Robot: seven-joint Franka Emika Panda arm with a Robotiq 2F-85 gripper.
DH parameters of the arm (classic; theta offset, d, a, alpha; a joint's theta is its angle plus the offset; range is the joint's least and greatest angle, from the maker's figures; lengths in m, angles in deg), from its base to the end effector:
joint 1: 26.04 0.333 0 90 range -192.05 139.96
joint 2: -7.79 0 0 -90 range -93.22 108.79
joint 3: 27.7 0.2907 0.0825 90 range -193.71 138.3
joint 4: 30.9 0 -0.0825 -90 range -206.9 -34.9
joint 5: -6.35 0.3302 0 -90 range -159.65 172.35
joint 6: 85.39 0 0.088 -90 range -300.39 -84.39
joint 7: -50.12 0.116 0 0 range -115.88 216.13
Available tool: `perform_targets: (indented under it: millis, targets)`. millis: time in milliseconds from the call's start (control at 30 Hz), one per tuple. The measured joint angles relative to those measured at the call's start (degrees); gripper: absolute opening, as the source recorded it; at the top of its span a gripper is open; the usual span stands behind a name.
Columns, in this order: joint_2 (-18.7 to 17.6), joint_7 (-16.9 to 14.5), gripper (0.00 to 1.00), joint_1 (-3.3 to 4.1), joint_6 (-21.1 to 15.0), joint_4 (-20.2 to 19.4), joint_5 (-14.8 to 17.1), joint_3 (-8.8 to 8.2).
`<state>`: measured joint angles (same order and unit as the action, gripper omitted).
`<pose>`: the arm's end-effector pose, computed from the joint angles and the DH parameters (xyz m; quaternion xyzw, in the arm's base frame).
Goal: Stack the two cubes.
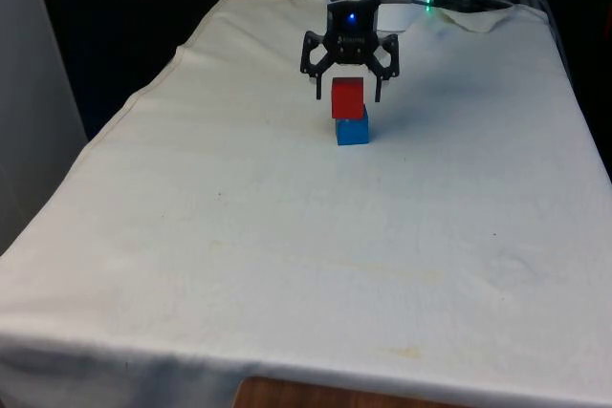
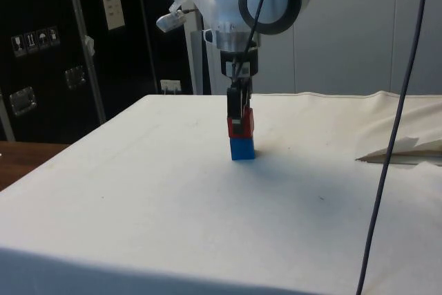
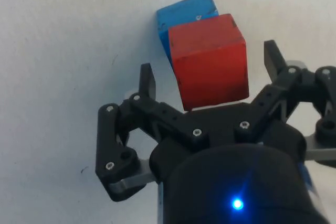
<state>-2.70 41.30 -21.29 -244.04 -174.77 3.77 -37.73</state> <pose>0.4461 -0.0413 0.2339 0.9975 0.0535 0.0352 0.0293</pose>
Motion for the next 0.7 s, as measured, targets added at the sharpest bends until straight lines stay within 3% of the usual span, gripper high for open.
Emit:
perform_targets:
  millis: [333,700]
  targets:
    - [0.29,0.00,1.00,0.00,0.06,0.17,0.00,-0.06]
    - [6.99,0.00,1.00,0.00,6.30,0.34,0.00,-0.11]
